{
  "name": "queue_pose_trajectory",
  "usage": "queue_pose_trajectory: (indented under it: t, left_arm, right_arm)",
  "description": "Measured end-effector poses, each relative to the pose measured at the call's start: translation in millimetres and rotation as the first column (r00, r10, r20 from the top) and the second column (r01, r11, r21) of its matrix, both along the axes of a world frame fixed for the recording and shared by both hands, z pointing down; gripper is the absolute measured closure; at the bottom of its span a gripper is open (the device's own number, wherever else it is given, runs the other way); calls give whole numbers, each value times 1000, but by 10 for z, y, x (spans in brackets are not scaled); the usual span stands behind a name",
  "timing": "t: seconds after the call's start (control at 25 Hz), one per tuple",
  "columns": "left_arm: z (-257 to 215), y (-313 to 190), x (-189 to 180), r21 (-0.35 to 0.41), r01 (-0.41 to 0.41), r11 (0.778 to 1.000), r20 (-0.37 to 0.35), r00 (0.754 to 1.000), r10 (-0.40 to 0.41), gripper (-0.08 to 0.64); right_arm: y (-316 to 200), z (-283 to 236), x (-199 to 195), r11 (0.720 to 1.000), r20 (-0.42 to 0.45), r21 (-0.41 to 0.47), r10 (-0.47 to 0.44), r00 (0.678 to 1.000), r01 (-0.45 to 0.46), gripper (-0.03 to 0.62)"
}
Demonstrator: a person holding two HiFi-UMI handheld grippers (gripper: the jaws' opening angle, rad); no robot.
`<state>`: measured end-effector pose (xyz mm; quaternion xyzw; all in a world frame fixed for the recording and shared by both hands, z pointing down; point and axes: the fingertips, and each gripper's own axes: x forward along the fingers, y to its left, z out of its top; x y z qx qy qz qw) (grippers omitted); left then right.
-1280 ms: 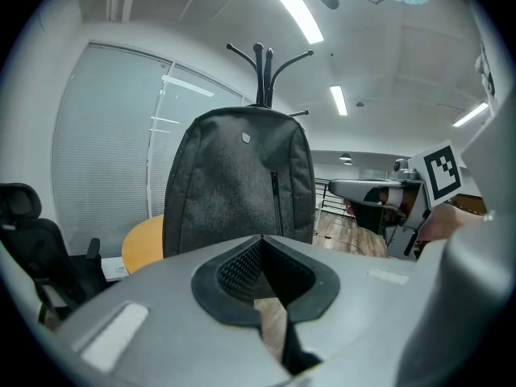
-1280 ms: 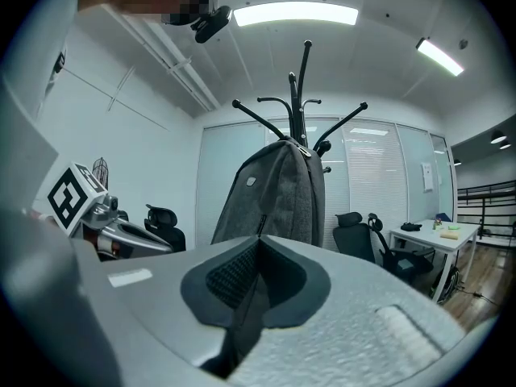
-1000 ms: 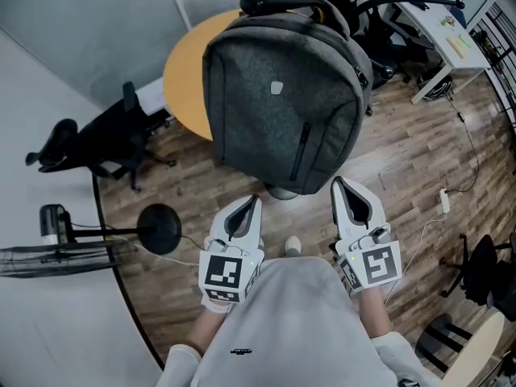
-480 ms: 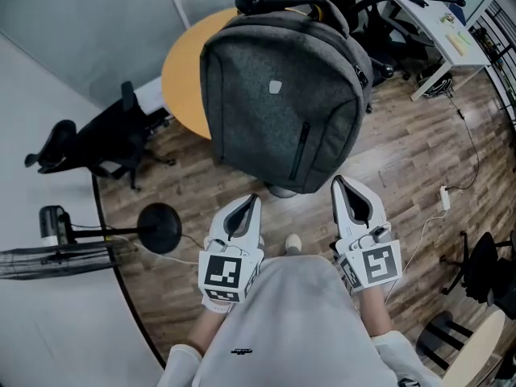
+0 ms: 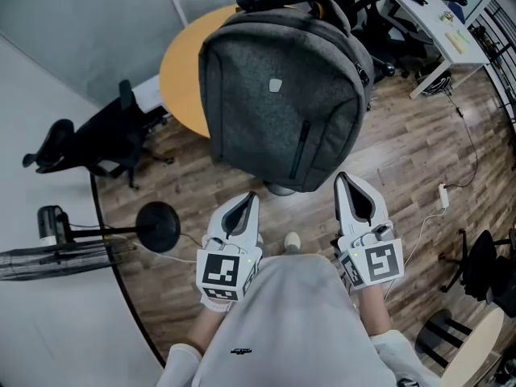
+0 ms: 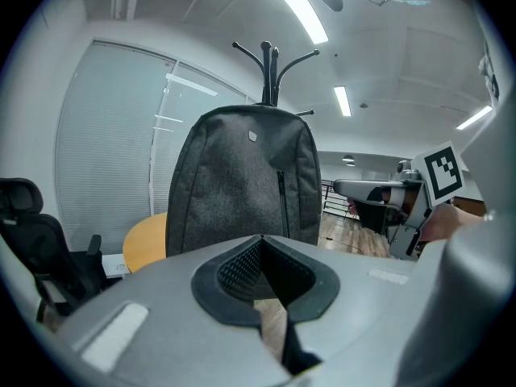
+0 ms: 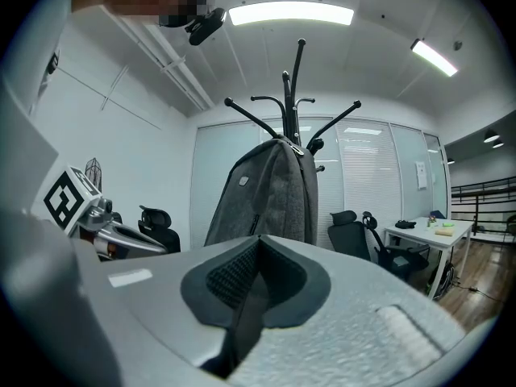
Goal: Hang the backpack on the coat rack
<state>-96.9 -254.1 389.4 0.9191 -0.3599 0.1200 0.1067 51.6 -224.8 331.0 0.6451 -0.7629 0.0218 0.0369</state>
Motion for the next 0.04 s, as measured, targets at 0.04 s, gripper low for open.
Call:
queue_pose_trajectory:
  t: [0.04]
  left_arm:
    - [4, -11, -10, 0, 2, 1000, -1, 1000, -2, 541]
  right_arm:
    - [-4, -1, 6, 1000, 3, 1, 4, 1000, -4, 601]
